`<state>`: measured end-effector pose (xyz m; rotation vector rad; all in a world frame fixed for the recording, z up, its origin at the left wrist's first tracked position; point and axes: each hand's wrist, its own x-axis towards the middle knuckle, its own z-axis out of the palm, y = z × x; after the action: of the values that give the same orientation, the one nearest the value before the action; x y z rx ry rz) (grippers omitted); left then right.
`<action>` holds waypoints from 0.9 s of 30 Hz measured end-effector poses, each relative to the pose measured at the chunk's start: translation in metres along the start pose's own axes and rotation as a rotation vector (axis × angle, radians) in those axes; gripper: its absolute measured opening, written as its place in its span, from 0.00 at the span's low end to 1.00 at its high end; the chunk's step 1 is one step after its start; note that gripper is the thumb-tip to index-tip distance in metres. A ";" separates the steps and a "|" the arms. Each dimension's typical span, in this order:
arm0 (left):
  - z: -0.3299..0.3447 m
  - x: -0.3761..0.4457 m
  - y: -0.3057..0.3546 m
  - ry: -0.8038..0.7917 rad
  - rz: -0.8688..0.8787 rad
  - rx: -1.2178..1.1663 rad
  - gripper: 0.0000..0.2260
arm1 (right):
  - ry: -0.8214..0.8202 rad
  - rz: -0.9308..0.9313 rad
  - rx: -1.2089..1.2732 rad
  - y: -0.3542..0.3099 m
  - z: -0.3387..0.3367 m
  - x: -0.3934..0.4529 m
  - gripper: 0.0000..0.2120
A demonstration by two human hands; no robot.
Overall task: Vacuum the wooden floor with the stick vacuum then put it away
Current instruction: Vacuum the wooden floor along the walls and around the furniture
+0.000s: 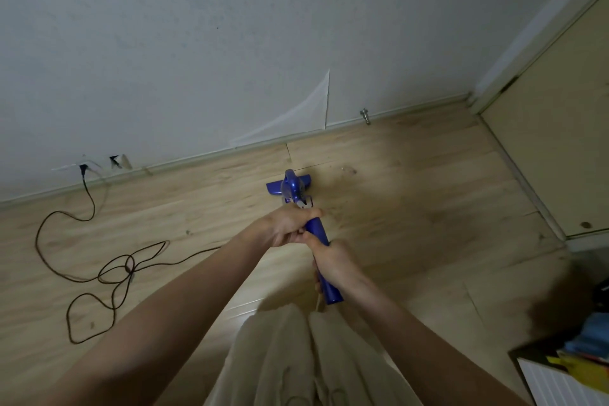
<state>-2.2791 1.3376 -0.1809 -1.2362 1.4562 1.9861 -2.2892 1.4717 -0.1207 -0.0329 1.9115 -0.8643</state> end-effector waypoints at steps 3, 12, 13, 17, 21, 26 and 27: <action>-0.001 0.004 0.003 0.033 0.021 -0.032 0.08 | 0.004 0.007 0.012 -0.002 0.003 0.008 0.21; 0.007 0.045 0.032 0.147 0.087 -0.085 0.07 | -0.053 -0.033 -0.078 -0.022 -0.030 0.060 0.21; 0.008 0.050 0.035 0.157 0.097 -0.081 0.07 | -0.057 -0.035 -0.085 -0.023 -0.034 0.066 0.21; 0.018 0.074 0.054 0.191 0.110 -0.121 0.08 | -0.102 -0.029 -0.138 -0.034 -0.056 0.097 0.20; 0.026 0.094 0.075 0.246 0.105 -0.191 0.16 | -0.152 -0.001 -0.165 -0.052 -0.081 0.123 0.20; 0.032 0.104 0.094 0.204 0.121 -0.236 0.19 | -0.221 0.014 -0.128 -0.066 -0.107 0.137 0.18; 0.036 0.104 0.095 0.200 0.118 -0.237 0.20 | -0.229 0.030 -0.126 -0.066 -0.110 0.137 0.18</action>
<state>-2.4196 1.3137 -0.2095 -1.5184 1.4448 2.2201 -2.4680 1.4320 -0.1617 -0.1721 1.7442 -0.6879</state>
